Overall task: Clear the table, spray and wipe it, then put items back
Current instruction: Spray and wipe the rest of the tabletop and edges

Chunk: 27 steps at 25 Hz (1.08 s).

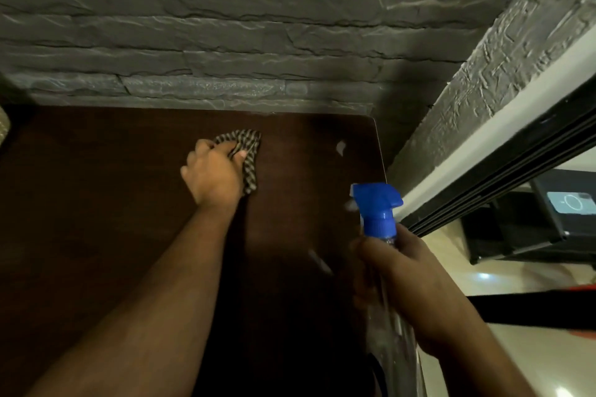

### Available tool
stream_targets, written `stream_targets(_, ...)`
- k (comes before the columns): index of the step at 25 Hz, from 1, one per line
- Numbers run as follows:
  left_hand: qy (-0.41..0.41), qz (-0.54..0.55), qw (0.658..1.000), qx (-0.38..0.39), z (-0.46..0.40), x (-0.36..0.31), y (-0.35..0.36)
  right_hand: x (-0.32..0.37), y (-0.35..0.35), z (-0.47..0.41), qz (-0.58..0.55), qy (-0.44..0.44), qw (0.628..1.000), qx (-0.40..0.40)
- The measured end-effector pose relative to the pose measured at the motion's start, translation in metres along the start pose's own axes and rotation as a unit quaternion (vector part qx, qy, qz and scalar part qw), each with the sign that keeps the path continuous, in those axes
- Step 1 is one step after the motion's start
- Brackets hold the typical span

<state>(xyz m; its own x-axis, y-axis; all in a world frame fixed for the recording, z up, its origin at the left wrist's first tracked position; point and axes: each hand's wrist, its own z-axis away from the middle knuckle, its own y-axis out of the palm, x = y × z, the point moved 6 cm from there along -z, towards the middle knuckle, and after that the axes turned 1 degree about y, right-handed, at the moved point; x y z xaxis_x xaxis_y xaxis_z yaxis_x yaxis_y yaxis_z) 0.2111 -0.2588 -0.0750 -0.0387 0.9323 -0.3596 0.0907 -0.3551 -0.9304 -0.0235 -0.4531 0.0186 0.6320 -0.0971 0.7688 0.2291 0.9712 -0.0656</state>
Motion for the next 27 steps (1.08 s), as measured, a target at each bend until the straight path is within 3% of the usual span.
stream_targets(6, 0.066, -0.015, 0.998, -0.008, -0.026, -0.026, 0.01, 0.061, -0.025, -0.041, 0.016, -0.05, 0.995, -0.088)
stream_targets(11, 0.079, -0.008, 0.997, 0.002, -0.051, -0.044, 0.02, 0.084, -0.034, -0.06, -0.01, -0.052, 0.994, -0.099)
stream_targets(14, 0.087, 0.002, 0.996, 0.007, -0.057, -0.049, 0.023, 0.08, -0.041, -0.058, -0.008, -0.034, 0.992, -0.117)
stream_targets(19, 0.076, -0.004, 0.997, 0.015, -0.06, -0.053, 0.024, 0.056, -0.019, -0.052, -0.036, 0.001, 0.996, -0.076)
stream_targets(25, 0.064, -0.012, 0.998, 0.02, -0.054, -0.053, 0.028, 0.056, -0.032, -0.037, -0.023, -0.02, 0.992, -0.126)
stream_targets(27, 0.085, 0.003, 0.996, 0.04, -0.042, -0.083, 0.028, 0.054, -0.033, -0.031, -0.034, -0.018, 0.991, -0.129)
